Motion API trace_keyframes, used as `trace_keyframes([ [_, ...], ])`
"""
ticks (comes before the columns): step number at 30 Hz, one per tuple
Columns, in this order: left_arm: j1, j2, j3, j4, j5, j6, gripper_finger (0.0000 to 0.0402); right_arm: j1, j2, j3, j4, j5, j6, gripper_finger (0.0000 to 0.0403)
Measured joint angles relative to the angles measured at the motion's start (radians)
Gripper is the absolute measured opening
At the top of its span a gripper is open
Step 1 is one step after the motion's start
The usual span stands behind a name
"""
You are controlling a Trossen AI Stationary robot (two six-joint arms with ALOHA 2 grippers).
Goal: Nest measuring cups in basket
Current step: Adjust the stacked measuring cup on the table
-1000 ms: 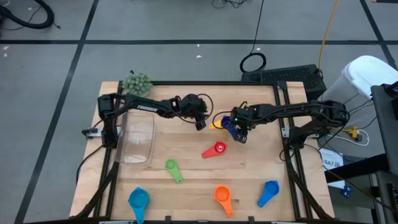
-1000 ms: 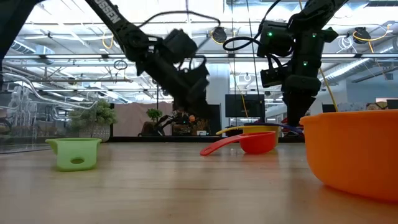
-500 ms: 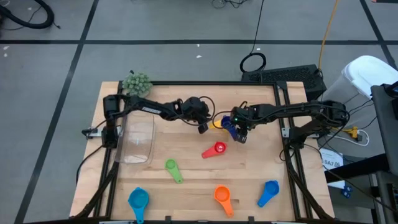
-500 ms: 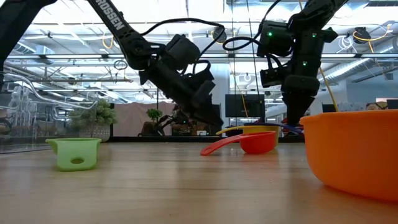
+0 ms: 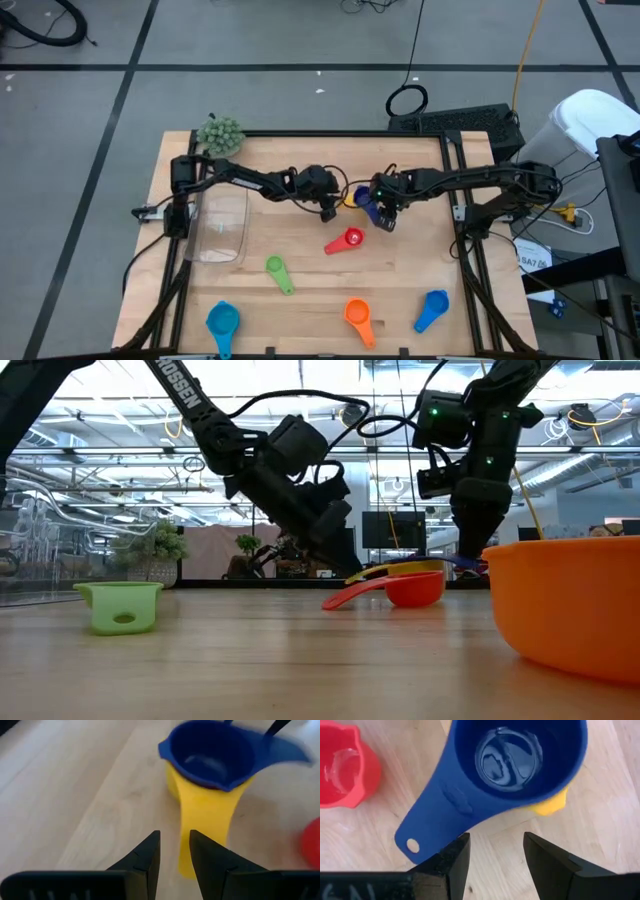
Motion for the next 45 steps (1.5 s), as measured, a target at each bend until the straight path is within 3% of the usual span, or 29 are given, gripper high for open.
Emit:
trace_keyframes([
  [3,0.003,0.000,0.000,0.023,0.053,-0.016,0.0106,0.006,0.000,0.000,0.000,0.001,0.000,0.0176],
  [8,0.013,0.000,0.000,0.001,0.005,0.008,0.0106,0.006,0.000,0.000,-0.003,0.001,0.000,0.0176],
  [17,0.064,-0.035,0.000,0.024,0.013,0.014,0.0106,0.006,0.000,0.000,-0.017,0.003,-0.005,0.0176],
  [22,0.070,-0.056,0.002,0.050,-0.009,0.091,0.0104,0.006,0.000,-0.015,0.007,0.003,-0.010,0.0176],
  [24,0.075,-0.055,0.001,0.034,-0.011,0.124,0.0086,0.006,0.000,-0.028,0.016,0.002,-0.008,0.0176],
  [28,0.082,-0.055,0.001,0.010,-0.008,0.167,0.0013,0.006,0.000,-0.052,0.021,0.001,-0.004,0.0176],
  [37,0.084,-0.033,0.001,0.049,0.049,0.288,0.0003,0.006,0.000,-0.055,0.058,-0.030,-0.008,0.0176],
  [45,0.083,0.036,0.000,0.071,0.068,0.270,0.0001,0.020,0.000,-0.055,0.215,-0.078,-0.015,0.0176],
])
